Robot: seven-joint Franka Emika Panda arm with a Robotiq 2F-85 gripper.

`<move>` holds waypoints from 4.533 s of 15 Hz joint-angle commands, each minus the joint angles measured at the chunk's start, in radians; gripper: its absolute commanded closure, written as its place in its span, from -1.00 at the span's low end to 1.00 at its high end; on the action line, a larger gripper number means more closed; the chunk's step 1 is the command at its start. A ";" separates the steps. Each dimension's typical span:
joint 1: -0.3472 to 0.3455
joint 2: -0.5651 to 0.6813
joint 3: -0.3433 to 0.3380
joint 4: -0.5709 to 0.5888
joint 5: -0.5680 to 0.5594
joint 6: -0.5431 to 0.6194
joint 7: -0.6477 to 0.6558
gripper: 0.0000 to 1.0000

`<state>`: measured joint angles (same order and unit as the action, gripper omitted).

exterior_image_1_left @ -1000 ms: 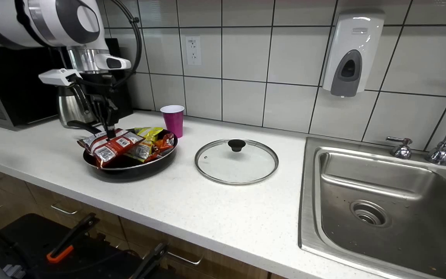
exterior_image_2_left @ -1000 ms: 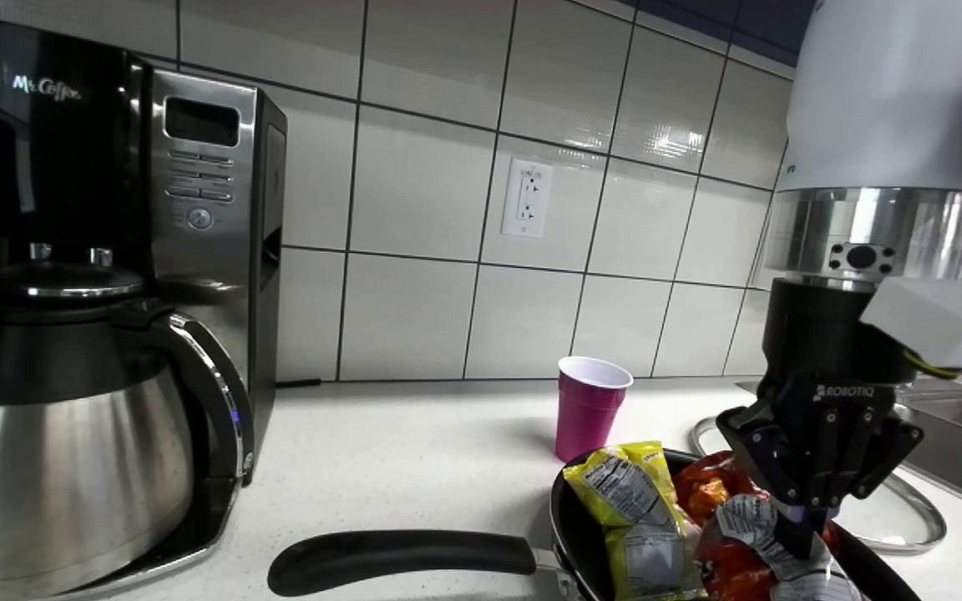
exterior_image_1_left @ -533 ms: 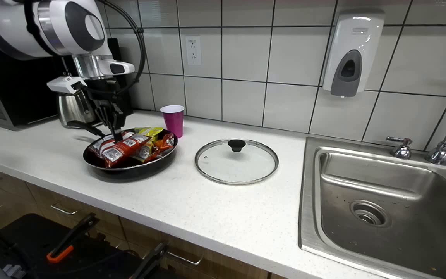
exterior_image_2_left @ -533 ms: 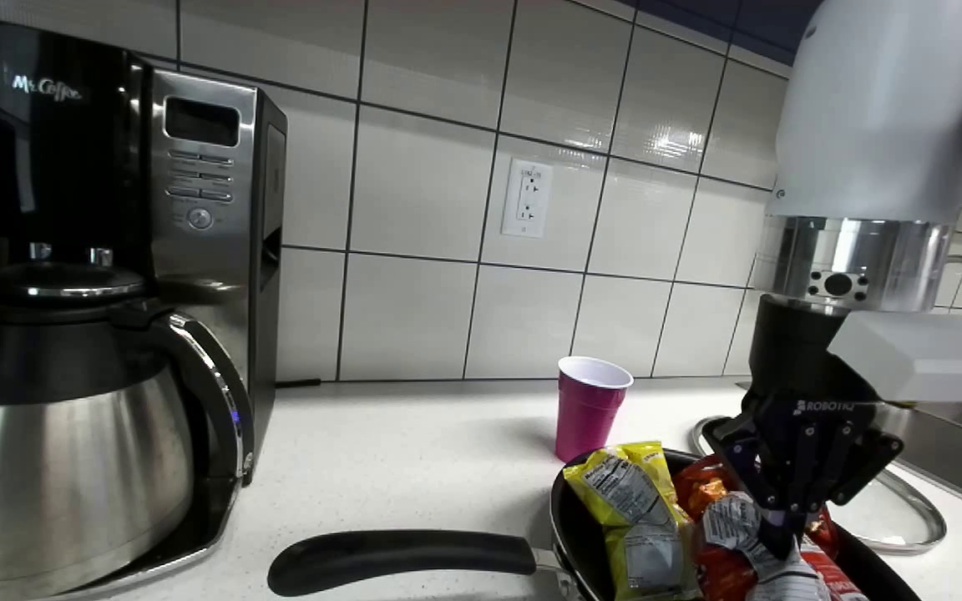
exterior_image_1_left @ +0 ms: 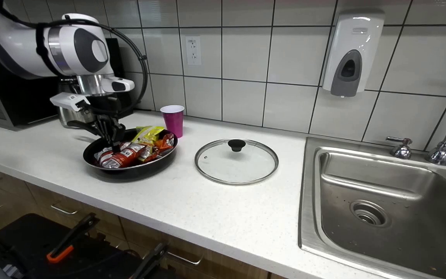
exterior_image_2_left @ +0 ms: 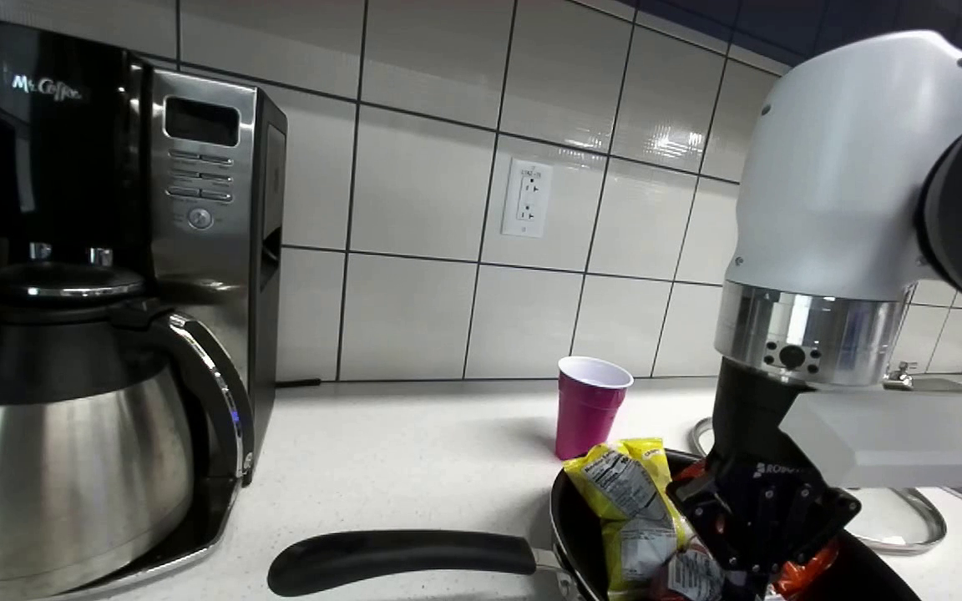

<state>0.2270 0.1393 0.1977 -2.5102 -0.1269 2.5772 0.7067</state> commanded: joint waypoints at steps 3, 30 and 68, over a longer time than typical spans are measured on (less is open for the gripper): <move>0.030 0.066 -0.013 0.043 0.026 0.030 -0.008 1.00; 0.040 -0.101 -0.041 -0.030 -0.016 0.045 0.068 -1.00; -0.222 -0.324 -0.107 -0.206 0.033 0.092 -0.167 -1.00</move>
<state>0.0279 -0.1841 0.0820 -2.7282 -0.1163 2.6852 0.5653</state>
